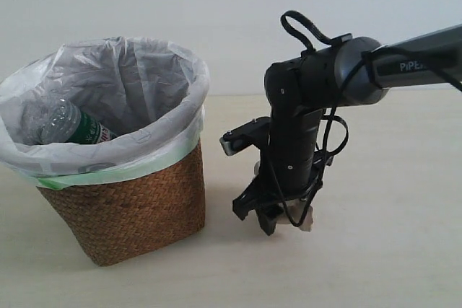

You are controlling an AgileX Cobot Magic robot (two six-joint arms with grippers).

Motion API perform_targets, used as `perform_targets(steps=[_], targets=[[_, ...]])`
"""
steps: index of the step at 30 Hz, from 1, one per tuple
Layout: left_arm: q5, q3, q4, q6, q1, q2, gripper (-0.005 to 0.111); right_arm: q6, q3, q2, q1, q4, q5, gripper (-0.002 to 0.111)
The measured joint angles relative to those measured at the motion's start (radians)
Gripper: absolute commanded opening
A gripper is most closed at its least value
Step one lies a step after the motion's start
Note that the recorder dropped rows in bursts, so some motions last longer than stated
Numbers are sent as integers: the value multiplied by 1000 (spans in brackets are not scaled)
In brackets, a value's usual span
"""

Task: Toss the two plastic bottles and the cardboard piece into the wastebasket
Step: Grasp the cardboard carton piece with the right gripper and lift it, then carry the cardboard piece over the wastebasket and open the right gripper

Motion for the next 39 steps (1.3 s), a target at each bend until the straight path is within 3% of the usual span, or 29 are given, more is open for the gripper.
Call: perform_targets(steps=[2, 14, 30, 39], targets=[[0, 0, 0, 0, 0, 0, 4, 0, 0, 0, 0, -9, 0, 0], [0, 0, 0, 0, 0, 0, 4, 4, 0, -44, 0, -48, 6, 0], [0, 0, 0, 0, 0, 0, 4, 503, 0, -403, 0, -702, 193, 0], [0, 0, 0, 0, 0, 0, 4, 582, 0, -510, 0, -815, 197, 0]])
